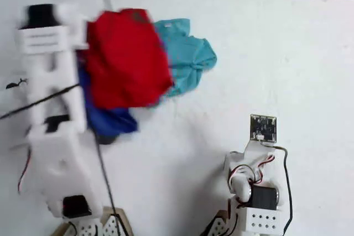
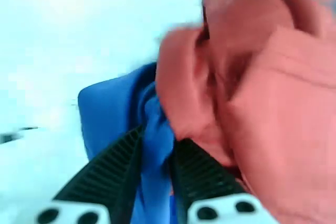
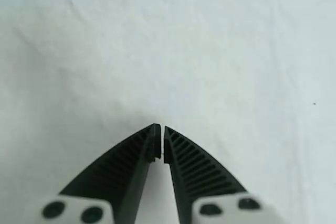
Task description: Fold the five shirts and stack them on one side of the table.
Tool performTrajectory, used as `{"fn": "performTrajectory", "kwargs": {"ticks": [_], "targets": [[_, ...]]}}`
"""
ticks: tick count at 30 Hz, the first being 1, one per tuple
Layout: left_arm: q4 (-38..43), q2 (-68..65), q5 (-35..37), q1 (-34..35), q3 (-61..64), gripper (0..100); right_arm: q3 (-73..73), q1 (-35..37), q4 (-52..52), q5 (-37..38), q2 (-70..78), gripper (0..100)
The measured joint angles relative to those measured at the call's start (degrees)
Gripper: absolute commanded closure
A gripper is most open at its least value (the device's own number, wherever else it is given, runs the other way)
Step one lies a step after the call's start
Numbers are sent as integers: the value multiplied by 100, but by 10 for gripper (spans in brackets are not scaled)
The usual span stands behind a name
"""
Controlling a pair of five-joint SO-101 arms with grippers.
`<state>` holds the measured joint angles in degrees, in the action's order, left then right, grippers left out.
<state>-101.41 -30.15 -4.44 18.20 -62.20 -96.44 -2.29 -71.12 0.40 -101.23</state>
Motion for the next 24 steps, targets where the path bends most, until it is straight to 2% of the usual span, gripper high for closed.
{"fn": "performTrajectory", "kwargs": {"ticks": [8, 13, 19, 21, 24], "targets": [[-9, 1776, -1196, 1925, 536, 976, 0, 0, 0, 0, 0, 978], [-9, 1855, -1521, 3121, 1213, 976, 0, 0, 0, 0, 0, 978], [255, 1222, -1679, 3965, 2655, 972, 0, 0, 0, 0, 0, 978], [510, 914, -1688, 4097, 3103, 928, 0, 0, 0, 0, 0, 978], [809, 607, -1688, 4255, 3305, 806, 0, 0, 0, 0, 0, 978]]}}
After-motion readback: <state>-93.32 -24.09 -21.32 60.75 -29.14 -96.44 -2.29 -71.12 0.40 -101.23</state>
